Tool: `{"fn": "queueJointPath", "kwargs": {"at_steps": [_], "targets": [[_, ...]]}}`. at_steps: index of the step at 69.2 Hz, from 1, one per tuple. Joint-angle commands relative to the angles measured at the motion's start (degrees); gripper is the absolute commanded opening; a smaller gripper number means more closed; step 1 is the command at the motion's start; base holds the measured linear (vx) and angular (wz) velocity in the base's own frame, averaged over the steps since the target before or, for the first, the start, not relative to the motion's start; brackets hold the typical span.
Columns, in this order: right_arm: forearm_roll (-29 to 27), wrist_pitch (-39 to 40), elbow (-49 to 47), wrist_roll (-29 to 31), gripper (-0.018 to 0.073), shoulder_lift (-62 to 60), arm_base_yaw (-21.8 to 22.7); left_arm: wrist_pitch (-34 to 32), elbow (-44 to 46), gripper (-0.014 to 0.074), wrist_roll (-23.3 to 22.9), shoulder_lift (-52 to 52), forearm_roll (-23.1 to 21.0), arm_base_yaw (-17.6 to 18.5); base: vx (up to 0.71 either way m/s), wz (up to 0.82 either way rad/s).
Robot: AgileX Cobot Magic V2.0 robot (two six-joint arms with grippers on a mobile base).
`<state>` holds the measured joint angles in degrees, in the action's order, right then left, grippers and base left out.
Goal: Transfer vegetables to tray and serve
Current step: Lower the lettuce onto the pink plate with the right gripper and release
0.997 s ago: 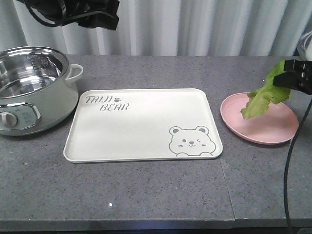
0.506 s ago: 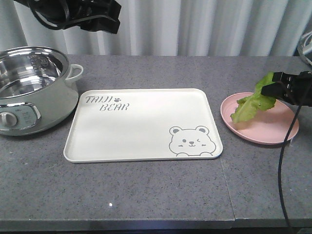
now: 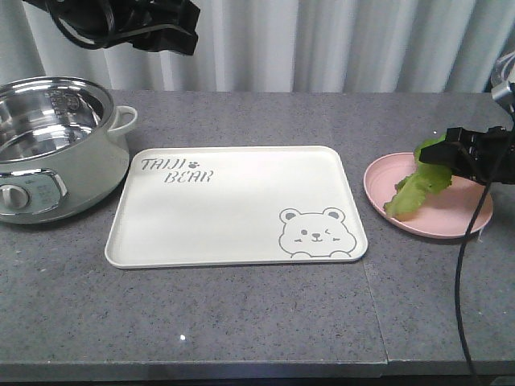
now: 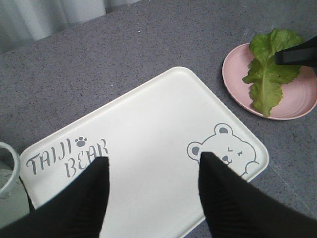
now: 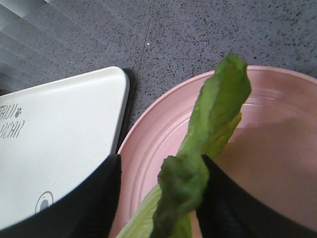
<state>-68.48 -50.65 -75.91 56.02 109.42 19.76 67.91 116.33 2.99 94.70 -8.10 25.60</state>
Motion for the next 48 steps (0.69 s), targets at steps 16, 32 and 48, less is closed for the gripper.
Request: {"fn": "queueJointPath", "kwargs": {"at_steps": [16,32,48], "targets": [[3.8,0.6,-1.5,-4.3,0.0400,-3.4,0.2,-3.2,1.5,0.0398,-0.4,-2.1,-0.6,0.4,0.00,0.00],[14.1,1.2,-6.2,-13.0,0.0400,-5.7,0.2,-3.1,1.5,0.0398,-0.4,-2.1,-0.6,0.4,0.00,0.00],[21.3,-1.1,-11.3,-20.8,0.0400,-5.7,0.2,-2.7,1.5,0.0398,-0.4,-2.1,-0.6,0.4,0.00,0.00]]}}
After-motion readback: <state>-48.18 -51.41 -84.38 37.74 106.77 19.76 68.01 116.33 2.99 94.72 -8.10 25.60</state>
